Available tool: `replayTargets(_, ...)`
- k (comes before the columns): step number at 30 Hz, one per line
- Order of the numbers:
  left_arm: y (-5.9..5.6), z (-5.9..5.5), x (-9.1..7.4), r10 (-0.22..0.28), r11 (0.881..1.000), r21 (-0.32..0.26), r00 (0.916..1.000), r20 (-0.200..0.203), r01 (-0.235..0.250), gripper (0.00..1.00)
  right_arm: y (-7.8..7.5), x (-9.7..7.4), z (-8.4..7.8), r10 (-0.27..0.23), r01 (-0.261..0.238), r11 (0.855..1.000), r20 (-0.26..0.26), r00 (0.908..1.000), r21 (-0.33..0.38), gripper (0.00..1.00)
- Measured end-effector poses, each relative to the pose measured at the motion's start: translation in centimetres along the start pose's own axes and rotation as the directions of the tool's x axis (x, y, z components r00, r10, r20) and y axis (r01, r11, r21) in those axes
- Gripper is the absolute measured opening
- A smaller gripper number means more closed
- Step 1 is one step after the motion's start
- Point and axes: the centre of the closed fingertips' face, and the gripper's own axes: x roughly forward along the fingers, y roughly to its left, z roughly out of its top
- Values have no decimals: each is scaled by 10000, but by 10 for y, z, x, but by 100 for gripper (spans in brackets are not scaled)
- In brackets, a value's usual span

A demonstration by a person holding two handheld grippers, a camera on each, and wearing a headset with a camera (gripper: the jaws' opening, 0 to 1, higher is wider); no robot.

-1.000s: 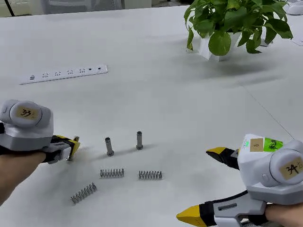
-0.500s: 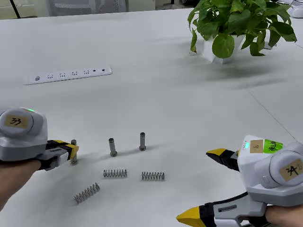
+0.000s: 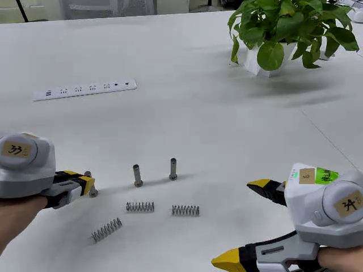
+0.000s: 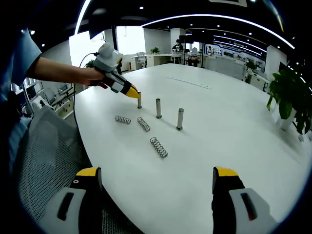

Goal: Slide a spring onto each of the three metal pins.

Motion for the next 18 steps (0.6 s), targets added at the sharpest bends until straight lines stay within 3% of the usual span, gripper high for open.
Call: replayTargets(18,-3,-5,-4,-106,9999,20,9999,-20,106,8,6,4,1,129,-128,9999,35,9999,-36,95)
